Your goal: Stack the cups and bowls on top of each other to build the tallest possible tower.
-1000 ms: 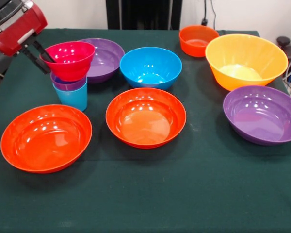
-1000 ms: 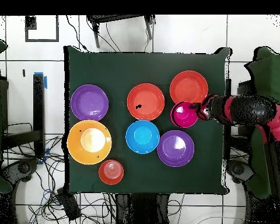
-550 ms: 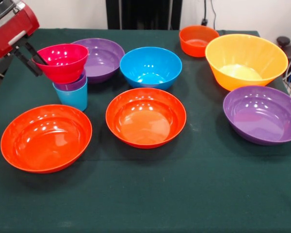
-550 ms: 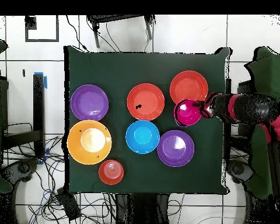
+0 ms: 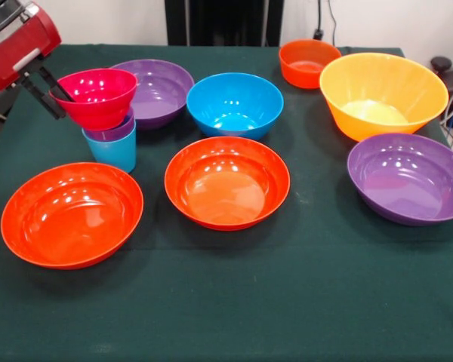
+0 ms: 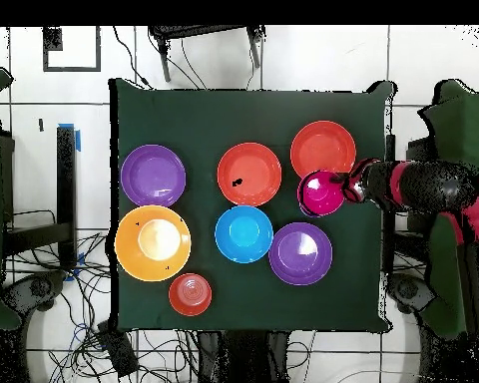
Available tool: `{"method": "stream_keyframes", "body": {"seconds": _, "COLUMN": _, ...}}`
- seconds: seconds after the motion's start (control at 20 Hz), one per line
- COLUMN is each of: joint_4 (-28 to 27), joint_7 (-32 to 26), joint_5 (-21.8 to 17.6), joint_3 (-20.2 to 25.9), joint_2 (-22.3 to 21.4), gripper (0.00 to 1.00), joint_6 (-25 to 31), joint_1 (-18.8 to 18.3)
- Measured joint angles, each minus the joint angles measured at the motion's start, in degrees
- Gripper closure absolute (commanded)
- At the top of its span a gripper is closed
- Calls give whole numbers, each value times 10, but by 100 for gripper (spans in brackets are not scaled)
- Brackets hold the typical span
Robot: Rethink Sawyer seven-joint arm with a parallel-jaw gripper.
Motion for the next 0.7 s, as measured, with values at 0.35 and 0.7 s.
{"method": "stream_keyframes", "body": {"seconds": 0.35, "joint_4": 0, "joint_7": 0, "joint_5": 0, "joint_3": -6, "joint_2": 0, "gripper": 100, "joint_6": 0, "joint_1": 0}}
{"method": "stream_keyframes", "body": {"seconds": 0.7, "joint_4": 0, "joint_7": 0, "joint_5": 0, "joint_3": -9, "joint_2": 0, "gripper": 100, "joint_6": 0, "joint_1": 0}}
